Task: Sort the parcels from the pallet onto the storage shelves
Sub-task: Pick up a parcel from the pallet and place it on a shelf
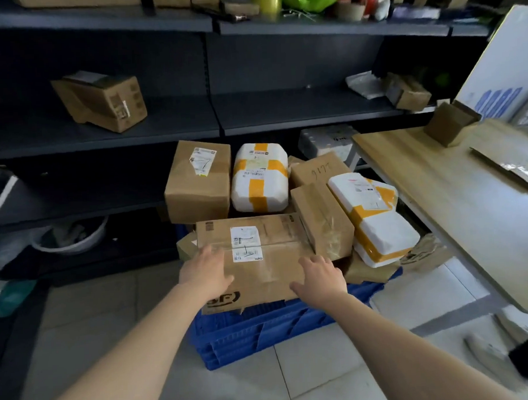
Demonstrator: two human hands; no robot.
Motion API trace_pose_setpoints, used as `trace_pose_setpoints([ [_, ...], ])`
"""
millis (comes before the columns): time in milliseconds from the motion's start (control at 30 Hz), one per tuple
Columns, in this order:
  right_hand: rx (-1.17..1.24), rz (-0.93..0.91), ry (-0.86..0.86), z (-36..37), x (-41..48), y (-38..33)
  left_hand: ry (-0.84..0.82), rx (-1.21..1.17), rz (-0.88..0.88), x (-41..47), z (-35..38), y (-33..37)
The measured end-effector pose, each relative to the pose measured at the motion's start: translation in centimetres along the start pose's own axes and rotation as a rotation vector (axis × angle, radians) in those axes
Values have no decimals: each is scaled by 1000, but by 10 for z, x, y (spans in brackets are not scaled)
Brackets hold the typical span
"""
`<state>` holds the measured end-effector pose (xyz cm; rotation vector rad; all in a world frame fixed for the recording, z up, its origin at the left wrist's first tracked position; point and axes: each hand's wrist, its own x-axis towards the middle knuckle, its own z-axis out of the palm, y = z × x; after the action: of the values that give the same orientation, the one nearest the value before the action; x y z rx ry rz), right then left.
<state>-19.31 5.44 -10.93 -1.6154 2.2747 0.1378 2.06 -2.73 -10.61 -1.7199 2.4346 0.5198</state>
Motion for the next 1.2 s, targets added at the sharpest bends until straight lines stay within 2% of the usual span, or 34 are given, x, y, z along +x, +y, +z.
trace_pose_setpoints([
  [133, 199, 191, -139, 15, 41, 1, -81, -54, -154, 38, 19, -14],
  [267, 419, 358, -224, 32, 70, 0, -123, -314, -322, 62, 39, -26],
  [367, 424, 451, -216, 35, 82, 1, -110, -420, -389, 69, 45, -30],
  [500, 570, 506, -252, 33, 89, 3, -47, -432, -486, 72, 42, -43],
  [633, 544, 411, -314, 39, 80, -9, -20, -473, -553, 74, 37, -65],
  [733, 472, 323, -337, 46, 75, -21, 2, -460, -525, 74, 36, -78],
  [900, 277, 239, -212, 50, 77, -32, 54, -334, -451, 63, 54, -89],
  [1000, 140, 147, -128, 46, 81, -37, 164, -337, -650, 49, 66, -83],
  [1100, 1, -52, -74, 40, 88, -49, 283, -631, -906, 37, 72, -74],
  [1200, -151, -224, -60, 34, 101, -57, 399, -1079, -1046, 37, 83, -71],
])
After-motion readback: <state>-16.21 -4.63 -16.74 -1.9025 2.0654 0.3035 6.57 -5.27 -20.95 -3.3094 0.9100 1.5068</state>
